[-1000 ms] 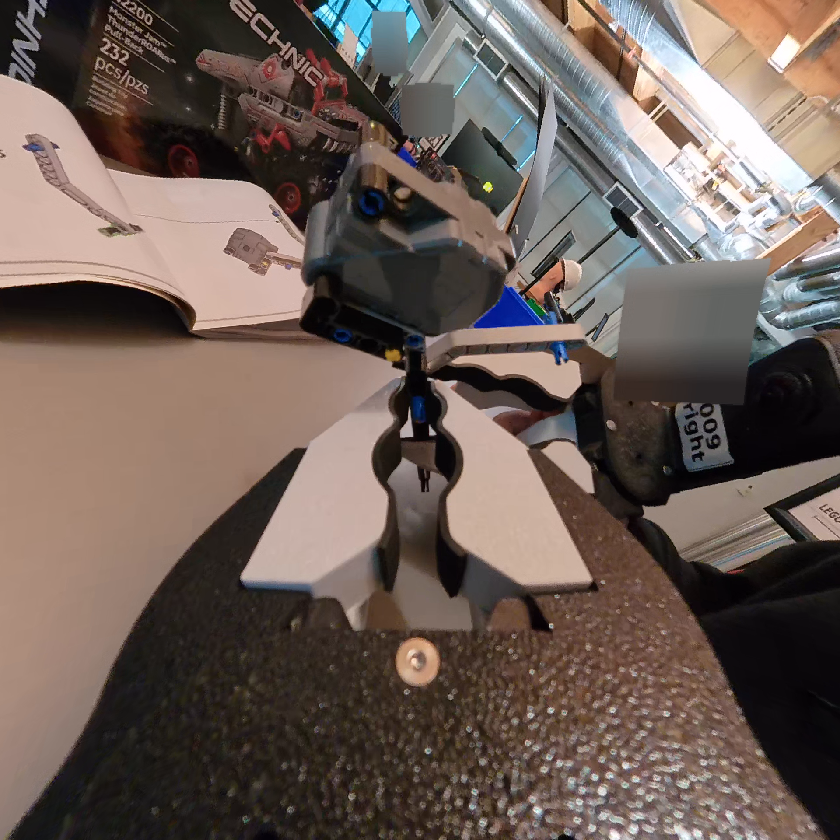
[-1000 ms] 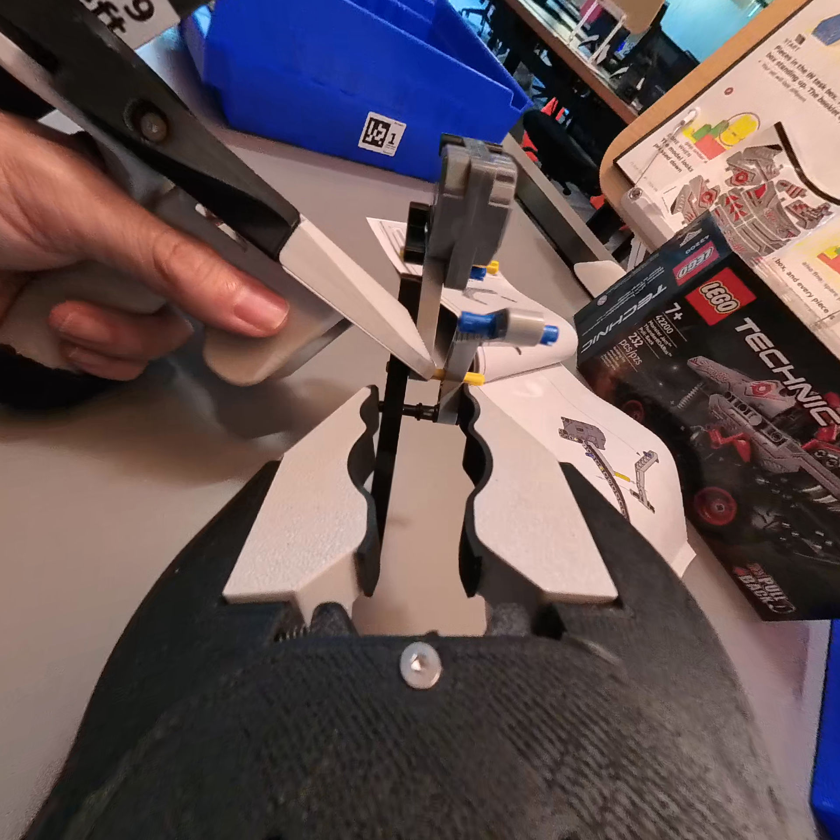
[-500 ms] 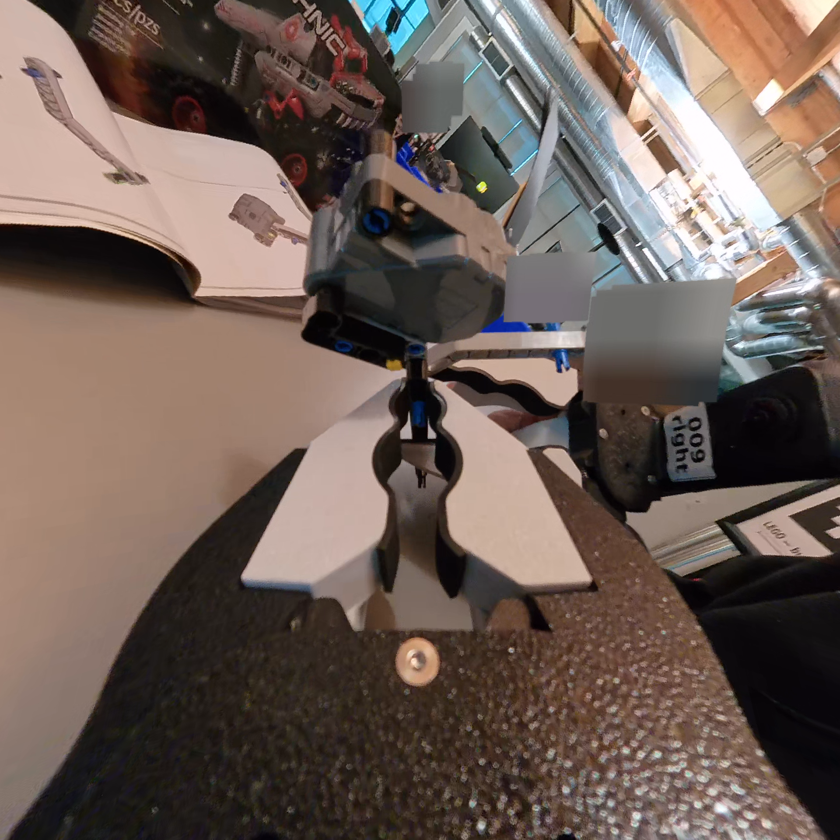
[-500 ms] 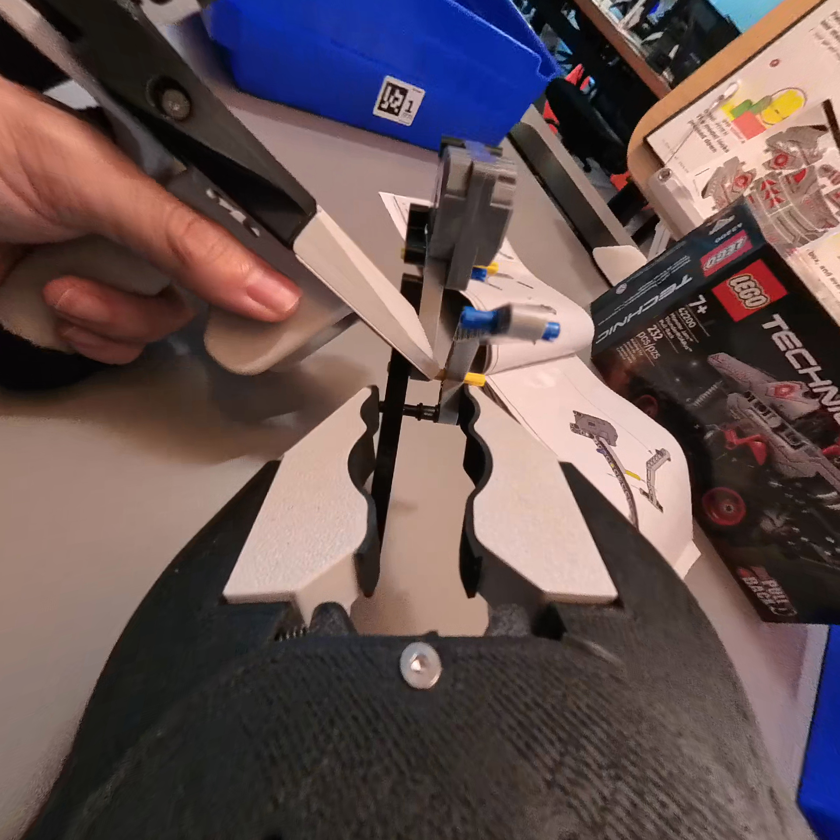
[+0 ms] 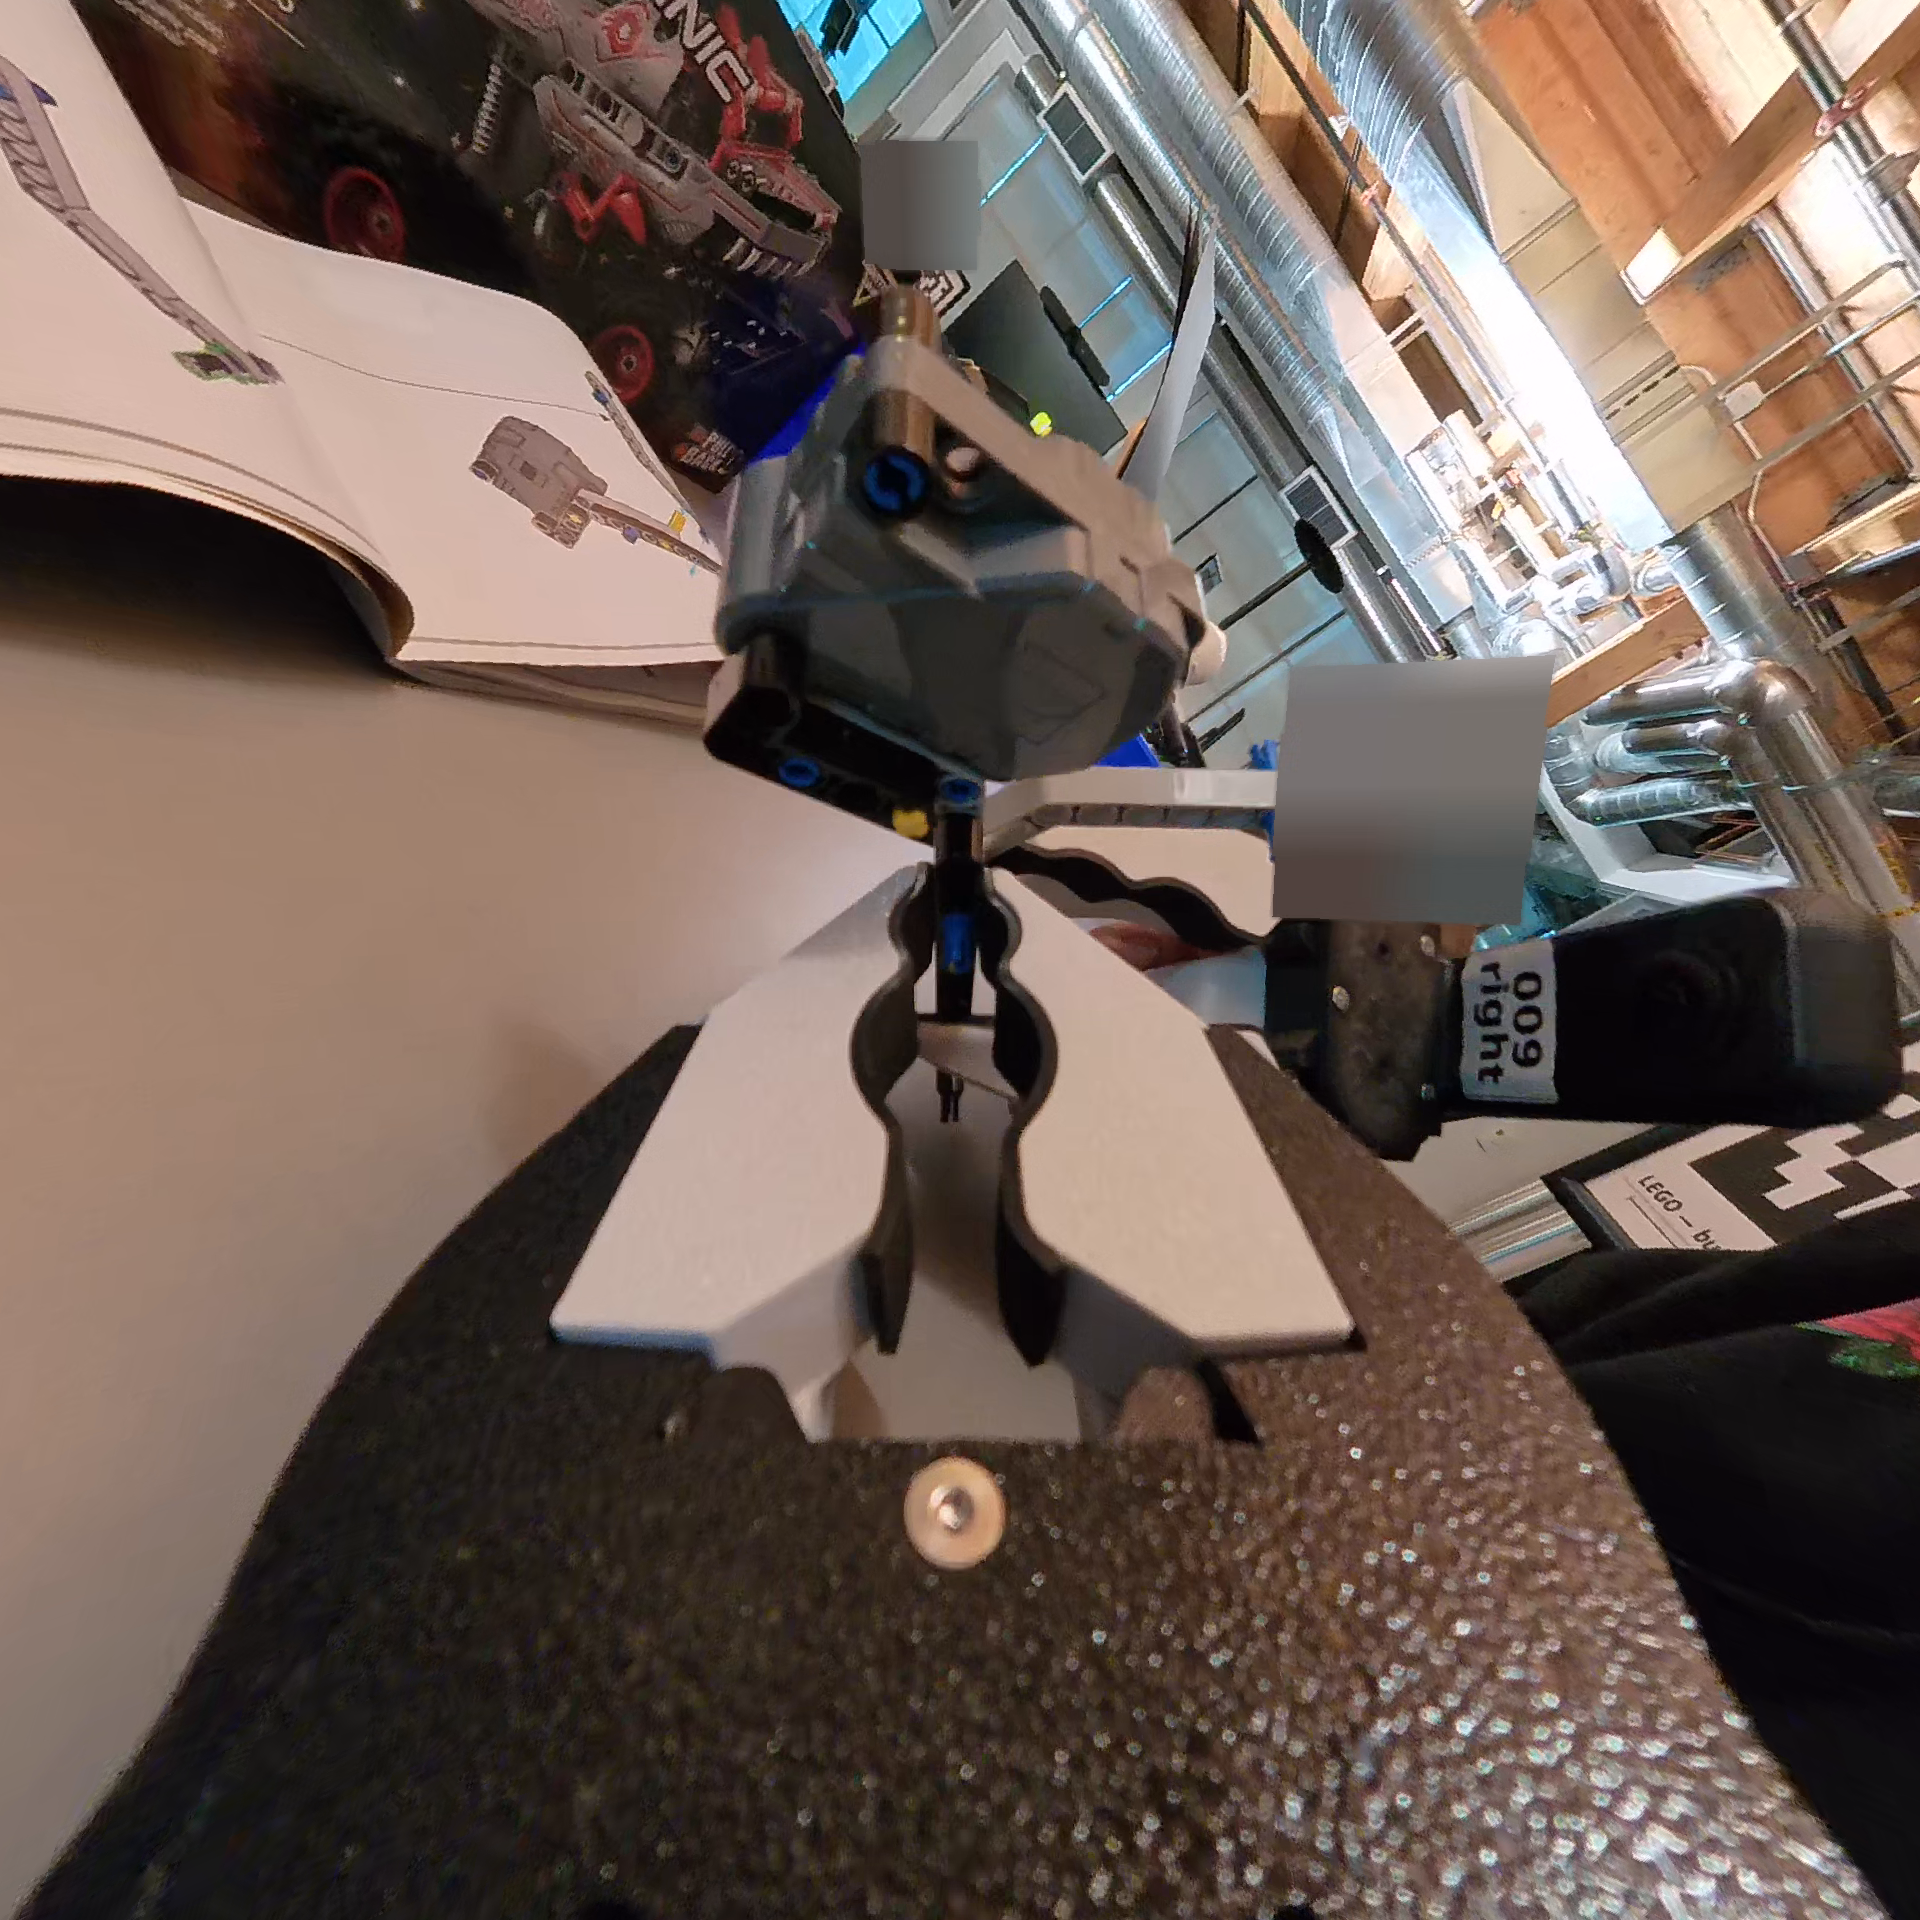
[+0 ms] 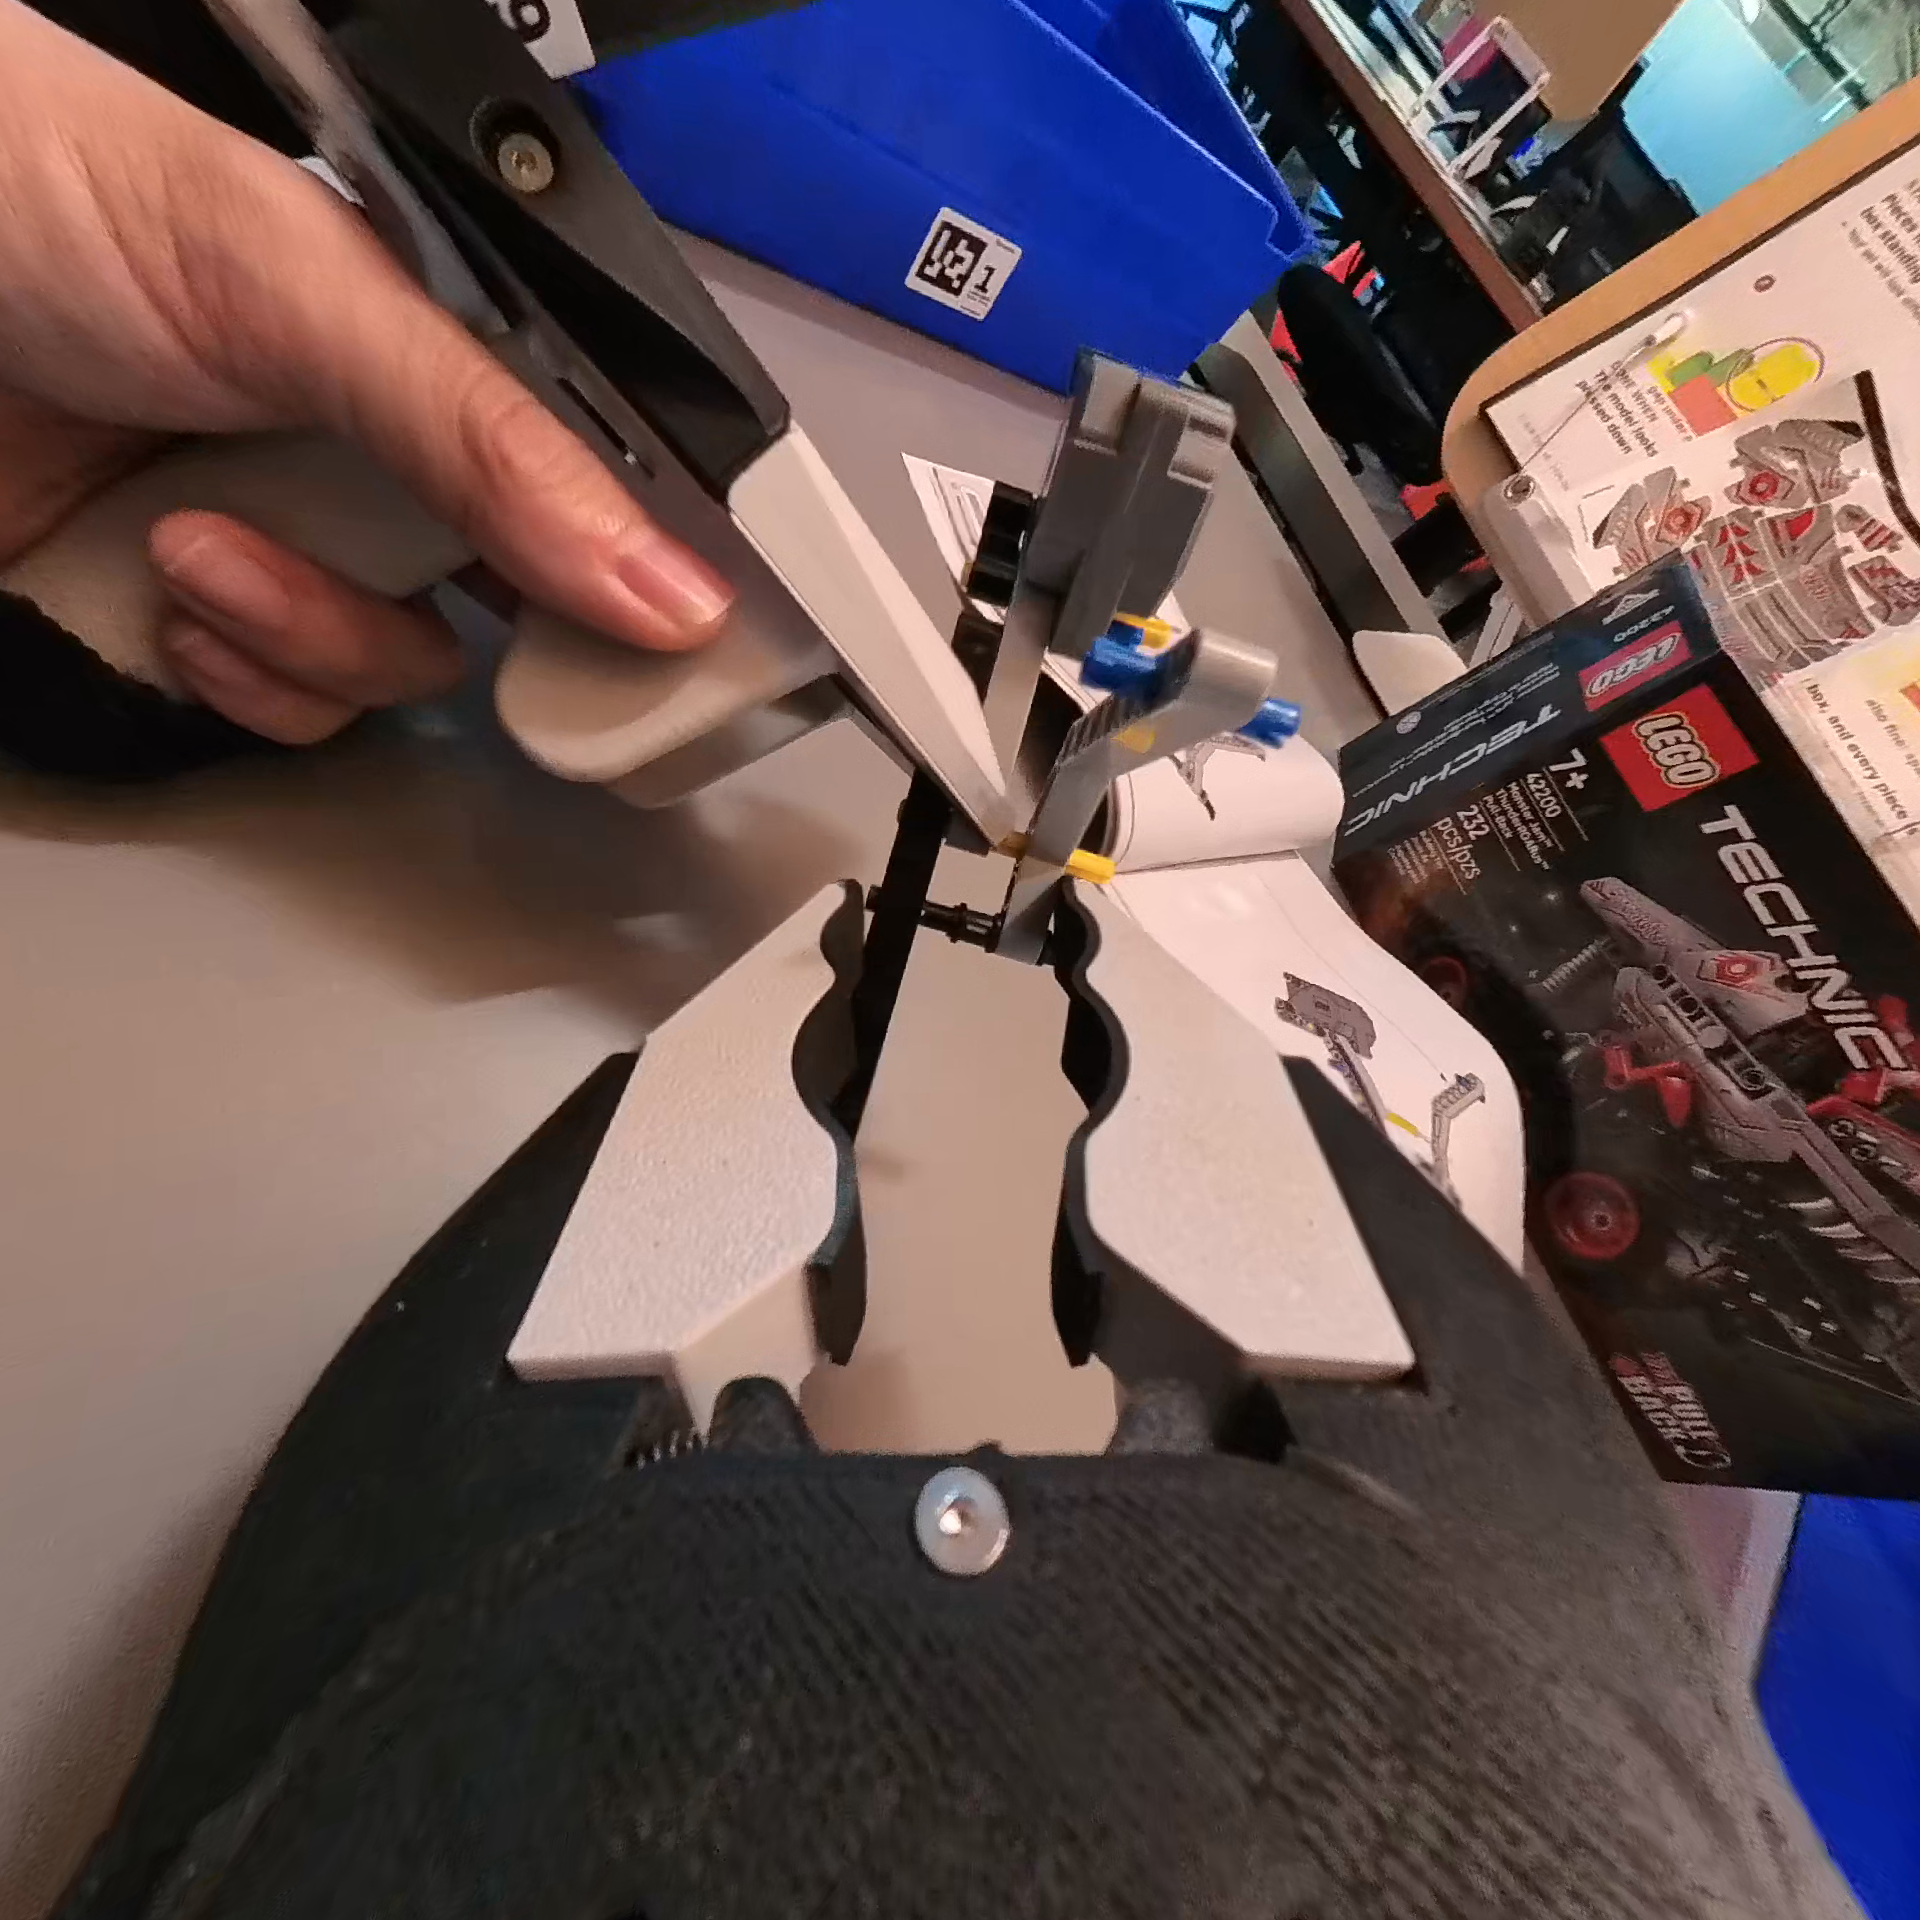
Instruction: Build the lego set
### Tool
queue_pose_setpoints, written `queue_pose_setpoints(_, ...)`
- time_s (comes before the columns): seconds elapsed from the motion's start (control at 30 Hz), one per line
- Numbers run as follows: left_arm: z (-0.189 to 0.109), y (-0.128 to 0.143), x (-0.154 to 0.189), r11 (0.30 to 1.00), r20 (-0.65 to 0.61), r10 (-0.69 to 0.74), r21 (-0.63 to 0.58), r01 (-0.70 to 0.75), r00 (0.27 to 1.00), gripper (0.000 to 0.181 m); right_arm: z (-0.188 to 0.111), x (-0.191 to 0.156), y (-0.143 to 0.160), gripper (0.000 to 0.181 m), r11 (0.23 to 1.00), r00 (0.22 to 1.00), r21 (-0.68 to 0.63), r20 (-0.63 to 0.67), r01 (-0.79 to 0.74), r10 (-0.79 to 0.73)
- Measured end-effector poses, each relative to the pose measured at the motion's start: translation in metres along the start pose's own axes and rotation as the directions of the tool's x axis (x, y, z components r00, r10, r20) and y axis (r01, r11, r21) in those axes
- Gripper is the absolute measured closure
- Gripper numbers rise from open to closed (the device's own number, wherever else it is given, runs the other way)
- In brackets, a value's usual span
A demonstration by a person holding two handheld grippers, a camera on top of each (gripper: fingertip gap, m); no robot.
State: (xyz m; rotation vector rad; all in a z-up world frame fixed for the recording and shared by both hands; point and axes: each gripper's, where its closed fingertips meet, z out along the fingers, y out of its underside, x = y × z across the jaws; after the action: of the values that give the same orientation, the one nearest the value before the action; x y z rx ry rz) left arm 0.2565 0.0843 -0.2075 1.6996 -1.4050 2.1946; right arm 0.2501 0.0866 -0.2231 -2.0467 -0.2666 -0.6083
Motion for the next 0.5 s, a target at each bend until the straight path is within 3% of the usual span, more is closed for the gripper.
queue_pose_setpoints(0.03,-0.0002,-0.0003,-0.0001,1.0,-0.002,-0.002,0.001,0.002,1.0,0.176,0.0002,0.0007,-0.0001,0.147,1.0,1.0,-0.007,-0.014,0.011,-0.011)
queue_pose_setpoints(0.5,-0.0044,-0.0005,-0.0019,1.0,0.008,0.024,-0.009,-0.024,1.0,0.176,0.0024,-0.0046,-0.0015,0.149,1.0,1.0,-0.027,-0.031,-0.002,0.001)
